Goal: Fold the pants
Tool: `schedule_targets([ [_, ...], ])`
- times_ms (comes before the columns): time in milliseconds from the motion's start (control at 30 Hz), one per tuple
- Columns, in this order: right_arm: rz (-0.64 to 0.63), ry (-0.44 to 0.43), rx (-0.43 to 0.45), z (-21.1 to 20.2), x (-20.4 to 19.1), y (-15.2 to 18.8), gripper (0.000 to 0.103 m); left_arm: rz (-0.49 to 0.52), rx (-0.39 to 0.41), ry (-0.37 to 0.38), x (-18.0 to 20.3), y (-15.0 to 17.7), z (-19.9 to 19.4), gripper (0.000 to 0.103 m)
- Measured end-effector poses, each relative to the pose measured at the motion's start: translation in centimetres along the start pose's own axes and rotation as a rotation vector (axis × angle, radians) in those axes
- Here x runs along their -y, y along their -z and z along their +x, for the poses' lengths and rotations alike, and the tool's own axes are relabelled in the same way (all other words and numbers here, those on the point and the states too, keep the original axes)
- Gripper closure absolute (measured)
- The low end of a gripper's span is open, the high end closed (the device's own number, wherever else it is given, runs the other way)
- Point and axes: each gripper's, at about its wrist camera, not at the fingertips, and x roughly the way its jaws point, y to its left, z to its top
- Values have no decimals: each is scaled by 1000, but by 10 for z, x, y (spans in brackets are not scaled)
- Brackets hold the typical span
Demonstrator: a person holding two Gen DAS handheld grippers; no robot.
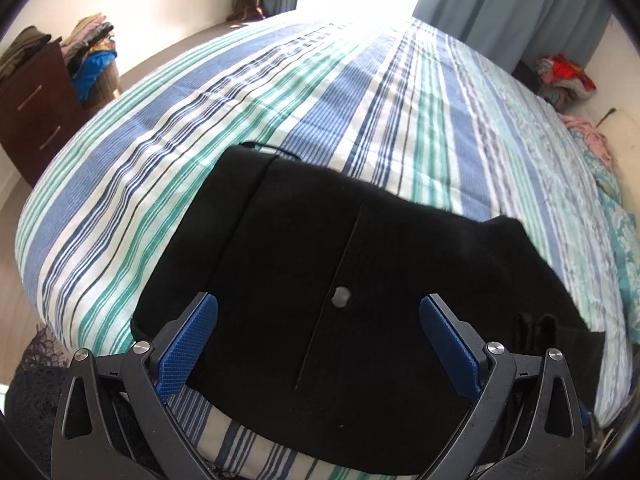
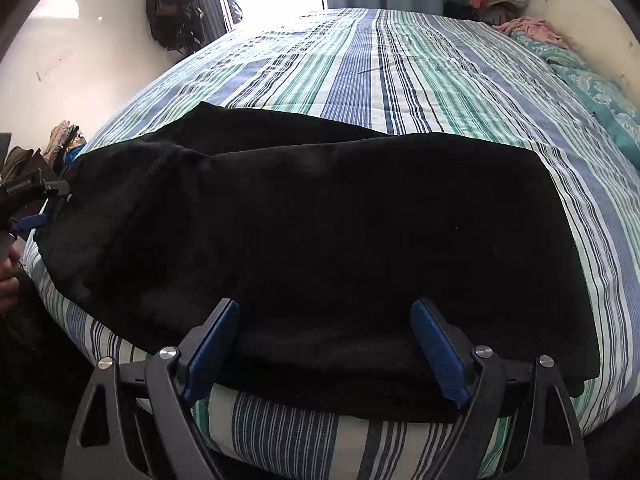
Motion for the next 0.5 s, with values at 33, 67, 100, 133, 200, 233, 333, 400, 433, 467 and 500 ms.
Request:
schedule_targets([
  [33,4,-1,16,-1,-1,1,13,-8,14,7,-5,-6,-6,2],
  [67,14,-6,34,-1,0,4,13,-18,24,-1,-11,-13,-10,1],
  [100,16,-9,45,-1,-1,3,12,-26,25,-18,-17,-21,-10,1],
  [133,12,-9,47,0,-3,2,12,-31,11,-31,-25,-29,-7,1],
  [200,8,-17,41,2,-3,0,9,-22,-41,-44,-41,-40,7,1],
  [233,7,-22,41,3,-3,0,8,-11,-75,-73,-49,-42,16,1],
  [333,-1,-19,44,4,-6,0,4,67,-136,-154,-58,-35,39,1],
  [400,-4,-13,49,5,-7,1,3,114,-177,-138,-57,-27,53,0],
  [433,-4,-11,52,6,-8,0,3,109,-183,-106,-57,-26,56,0],
  [467,-6,-10,54,6,-9,0,3,99,-187,-85,-59,-25,59,0],
  [500,-7,-12,56,5,-9,1,3,83,-197,-68,-63,-25,62,0],
])
